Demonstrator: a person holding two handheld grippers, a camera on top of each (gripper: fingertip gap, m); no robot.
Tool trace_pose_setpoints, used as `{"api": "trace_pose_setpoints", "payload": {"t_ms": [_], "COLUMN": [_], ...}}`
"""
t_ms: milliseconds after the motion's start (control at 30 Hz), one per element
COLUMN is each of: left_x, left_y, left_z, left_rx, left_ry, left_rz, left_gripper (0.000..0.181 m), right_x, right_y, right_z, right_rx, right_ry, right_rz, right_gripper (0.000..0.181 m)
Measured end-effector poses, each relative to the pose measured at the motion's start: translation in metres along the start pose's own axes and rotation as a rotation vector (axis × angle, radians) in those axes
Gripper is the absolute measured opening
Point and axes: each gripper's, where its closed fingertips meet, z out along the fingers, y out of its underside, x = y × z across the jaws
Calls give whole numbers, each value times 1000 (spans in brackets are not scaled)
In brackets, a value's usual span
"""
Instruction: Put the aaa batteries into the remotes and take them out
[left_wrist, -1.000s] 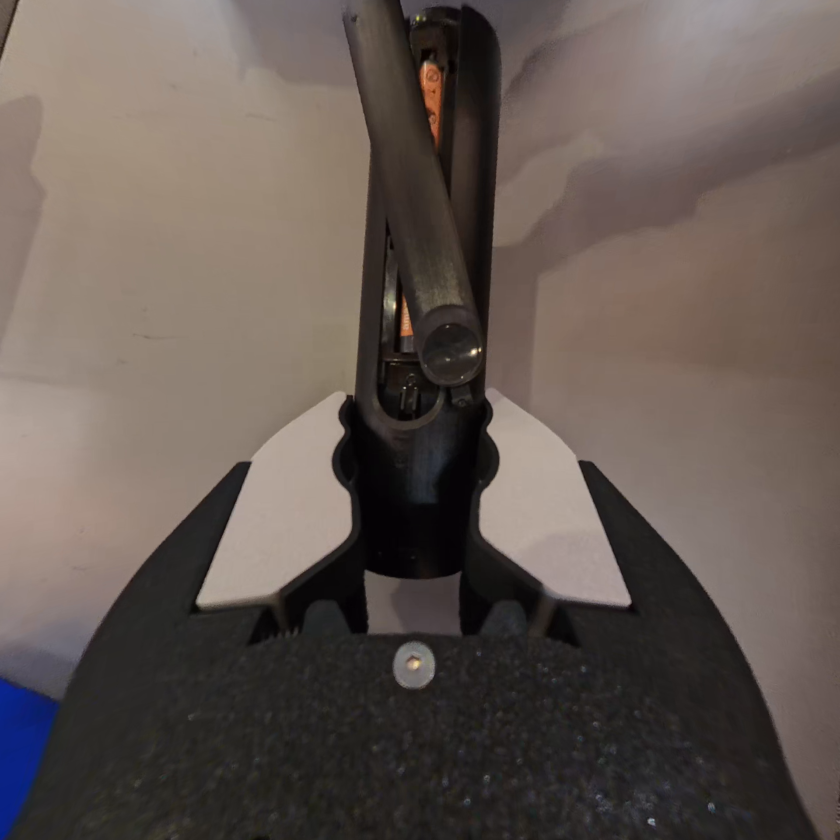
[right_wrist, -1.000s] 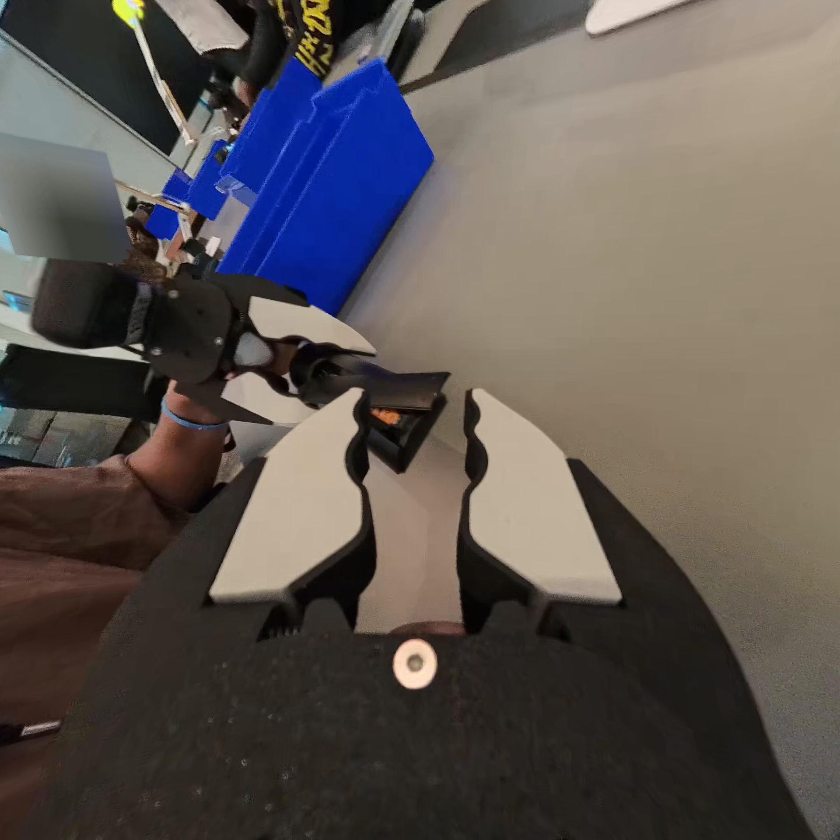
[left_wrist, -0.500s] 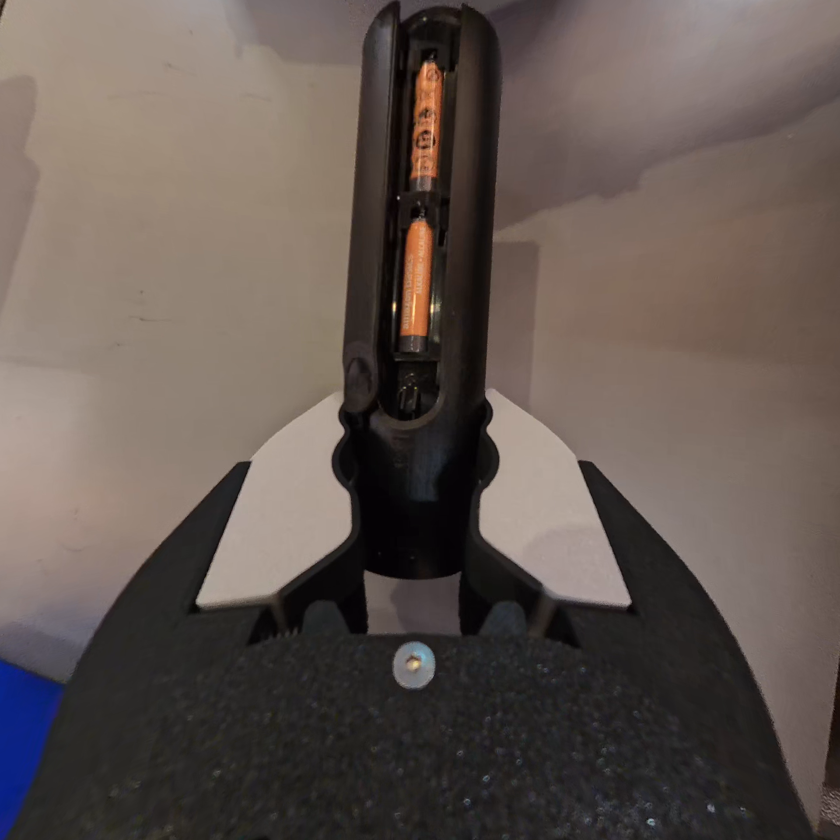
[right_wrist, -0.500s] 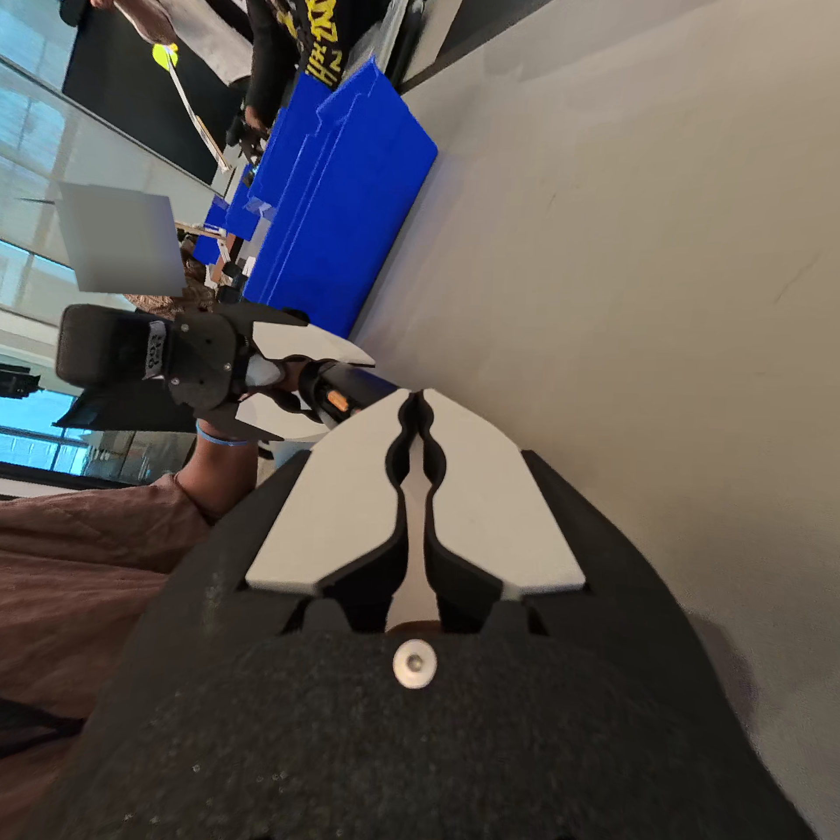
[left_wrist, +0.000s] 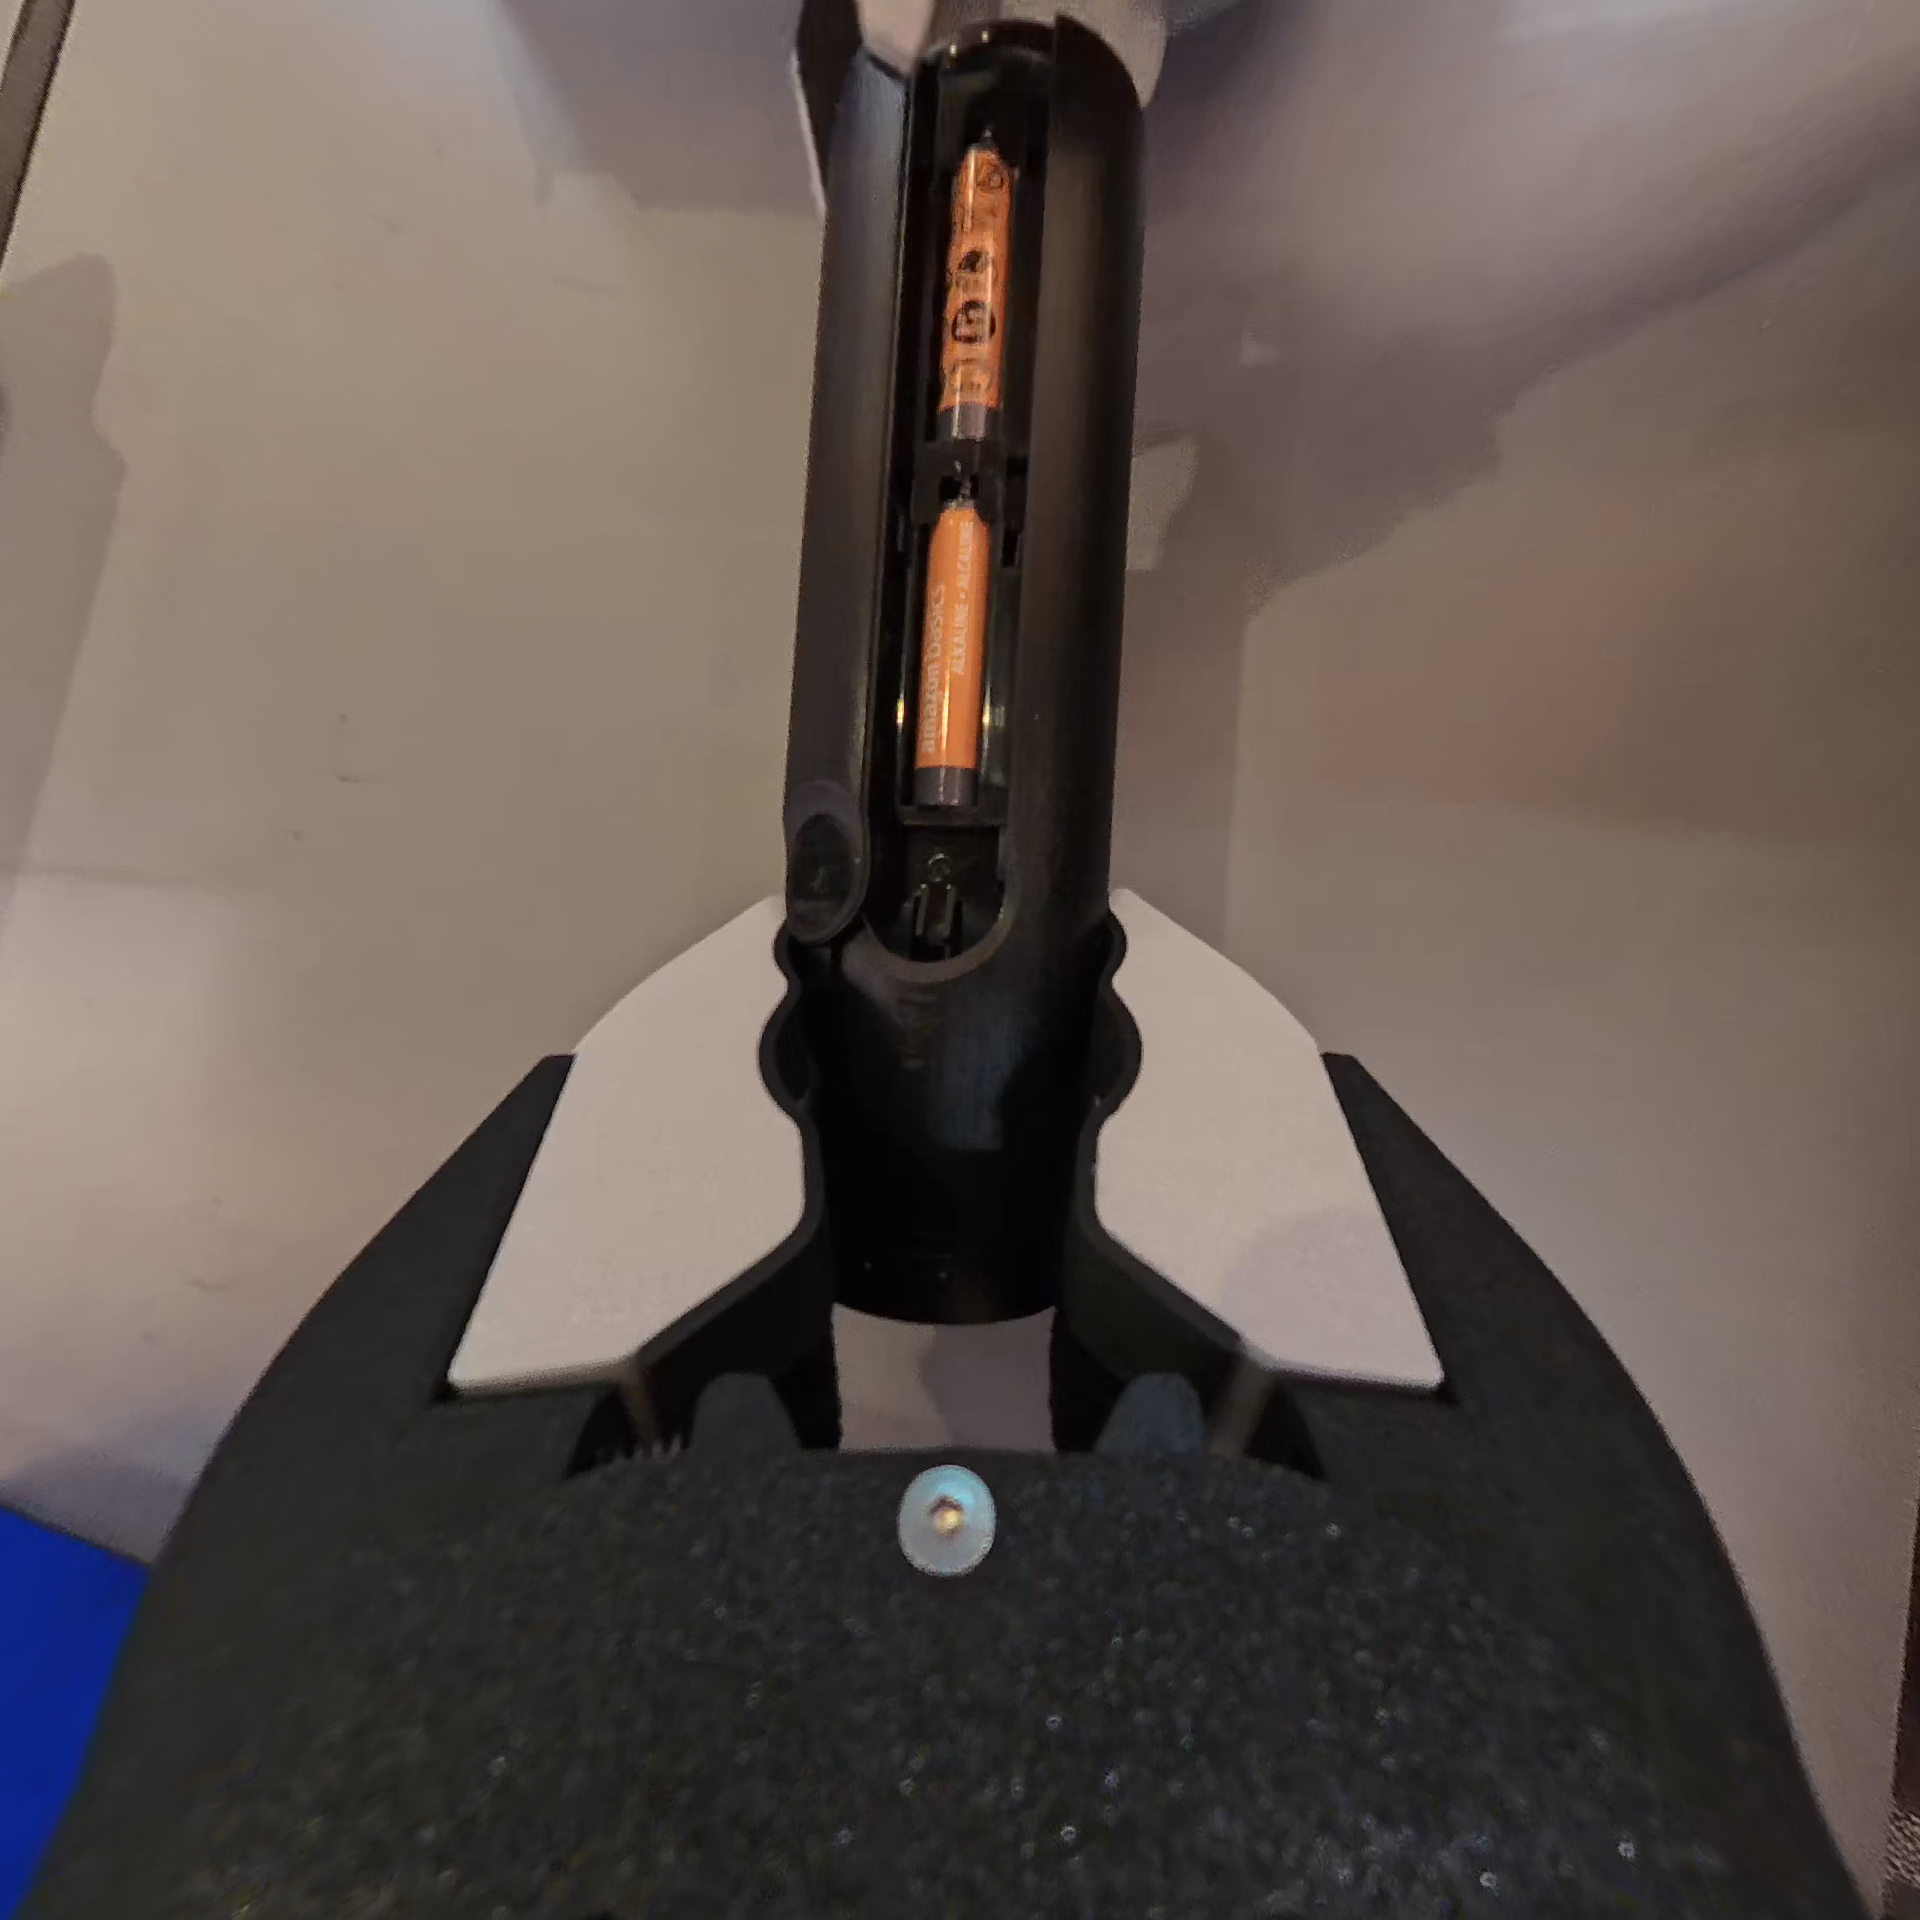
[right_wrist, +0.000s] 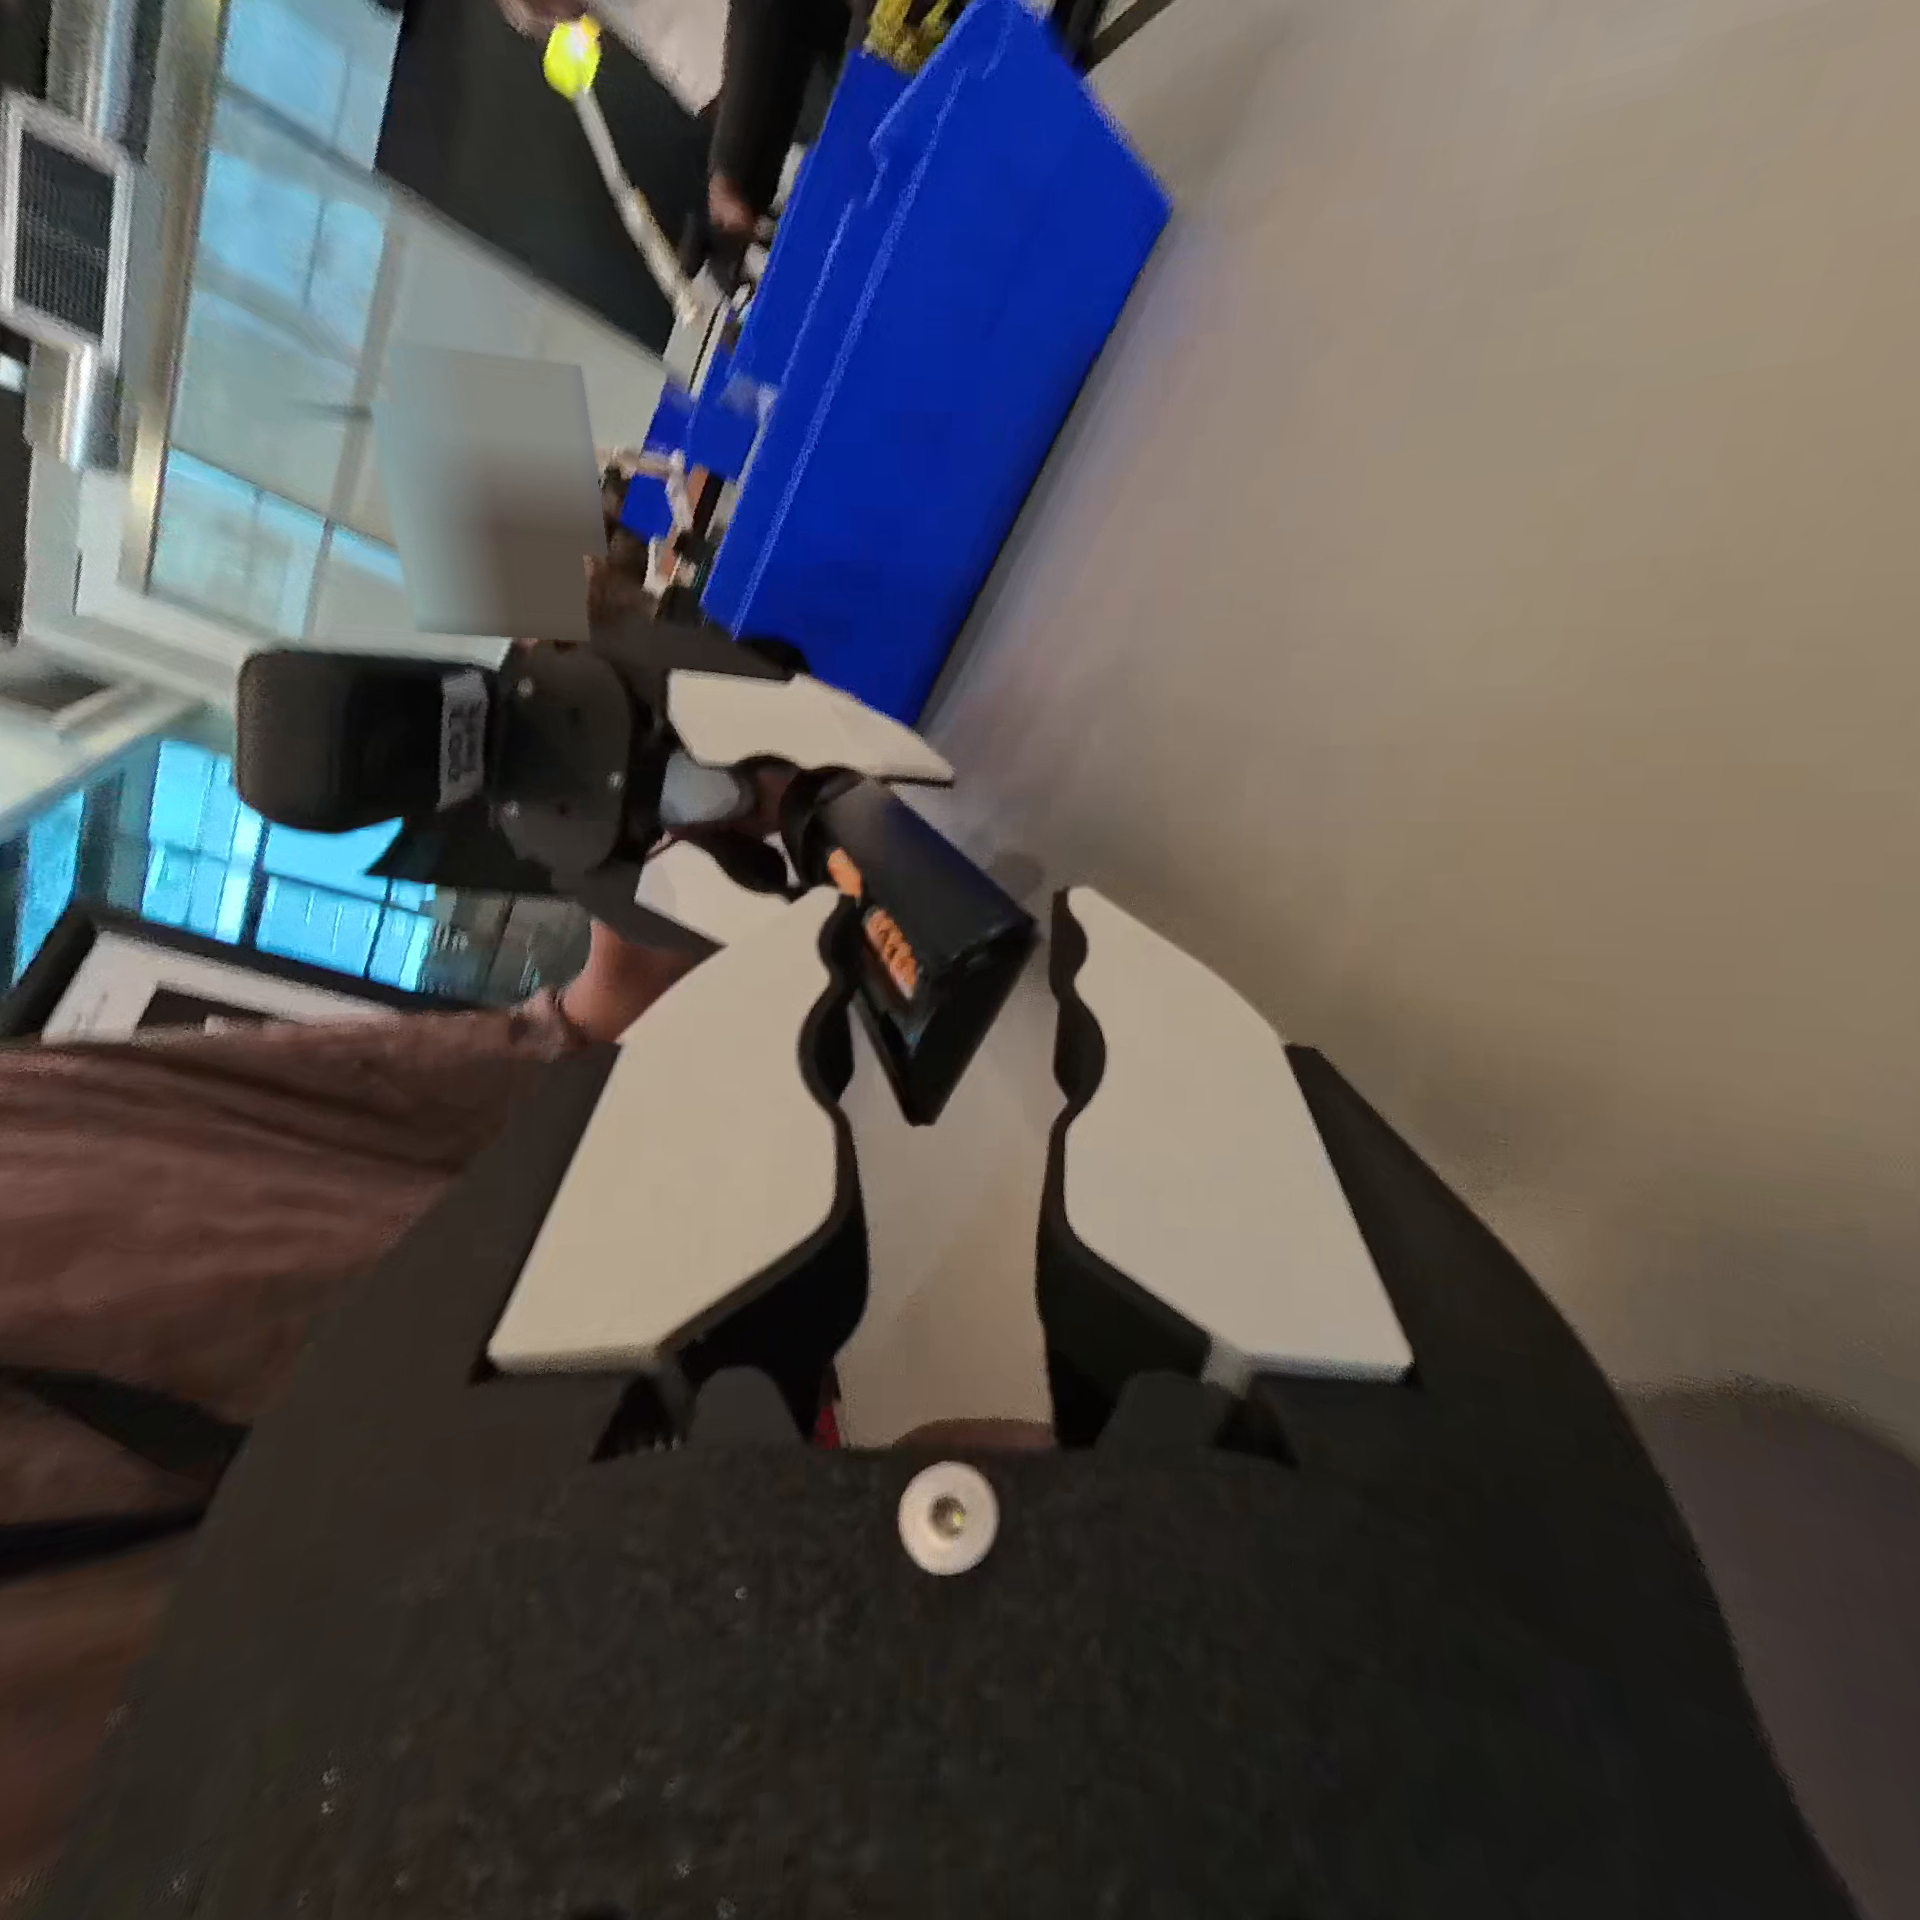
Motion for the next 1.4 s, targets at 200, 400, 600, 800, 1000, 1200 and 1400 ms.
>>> {"api": "trace_pose_setpoints", "payload": {"t_ms": [200, 400, 600, 800, 1000, 1200, 1400], "left_x": [3, 2, 2, 3, 3, 3, 2], "left_y": [-3, 1, 2, 1, -3, -3, -2], "left_z": [-4, -7, -9, -7, -7, -5, -3], "left_rx": [20, 1, 16, 18, 28, 31, 34], "left_ry": [24, 18, 34, 45, 49, 46, 33], "left_rz": [-9, -6, -16, -23, -20, -23, -24], "left_gripper": [51, 51, 51, 51, 51, 51, 51], "right_x": [-6, -16, -34, -38, -34, -28, -24], "right_y": [2, -5, -1, 6, 11, 7, -12], "right_z": [2, -6, -15, -12, -4, -5, -25], "right_rx": [-40, -19, -37, -82, -128, -142, -40], "right_ry": [-27, -37, -111, -120, -86, 11, 109], "right_rz": [-252, -418, -477, -516, -566, -634, -570], "right_gripper": [25, 21, 20, 20, 20, 36, 42]}}
